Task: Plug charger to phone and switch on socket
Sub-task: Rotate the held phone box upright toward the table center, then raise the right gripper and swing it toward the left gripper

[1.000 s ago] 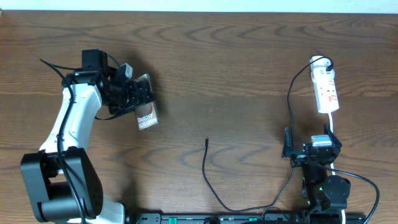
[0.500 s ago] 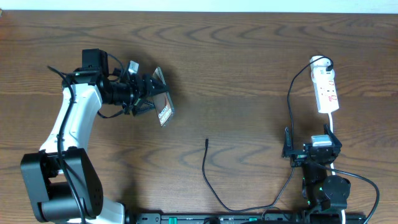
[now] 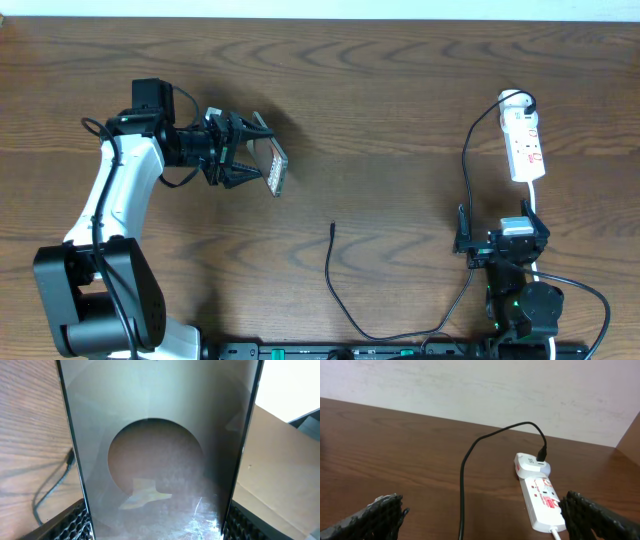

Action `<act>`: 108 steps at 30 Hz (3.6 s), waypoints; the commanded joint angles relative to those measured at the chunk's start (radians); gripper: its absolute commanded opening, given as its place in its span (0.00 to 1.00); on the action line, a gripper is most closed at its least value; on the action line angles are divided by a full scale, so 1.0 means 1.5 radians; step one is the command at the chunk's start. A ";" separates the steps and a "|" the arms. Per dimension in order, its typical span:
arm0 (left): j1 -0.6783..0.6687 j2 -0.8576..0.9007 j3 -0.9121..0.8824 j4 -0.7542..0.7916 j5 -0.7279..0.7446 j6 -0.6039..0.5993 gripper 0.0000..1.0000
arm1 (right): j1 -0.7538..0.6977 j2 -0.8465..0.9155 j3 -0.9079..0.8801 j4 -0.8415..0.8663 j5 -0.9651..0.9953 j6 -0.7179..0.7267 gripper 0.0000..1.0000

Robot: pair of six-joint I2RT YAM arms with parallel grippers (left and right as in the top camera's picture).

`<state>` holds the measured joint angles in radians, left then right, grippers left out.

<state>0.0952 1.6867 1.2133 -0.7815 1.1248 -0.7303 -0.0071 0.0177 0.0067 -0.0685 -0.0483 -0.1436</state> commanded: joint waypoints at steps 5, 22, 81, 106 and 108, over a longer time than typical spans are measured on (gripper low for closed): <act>0.000 -0.016 0.023 0.001 0.033 -0.018 0.07 | 0.003 -0.002 -0.001 -0.003 0.003 -0.007 0.99; 0.000 -0.016 0.023 -0.002 0.096 -0.028 0.07 | 0.003 -0.002 -0.001 -0.003 0.003 -0.007 0.99; 0.000 -0.016 0.023 0.001 0.153 -0.142 0.07 | 0.003 -0.002 -0.001 0.011 -0.073 0.013 0.99; 0.000 -0.016 0.023 0.009 0.092 -0.143 0.07 | 0.003 0.325 0.361 -0.124 -0.388 0.142 0.99; 0.000 -0.016 0.023 0.012 0.092 -0.143 0.07 | 0.004 0.396 0.404 -0.121 -0.450 0.159 0.99</act>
<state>0.0952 1.6867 1.2133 -0.7696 1.2449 -0.9432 -0.0071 0.4911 0.5335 -0.2478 -0.5442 0.0288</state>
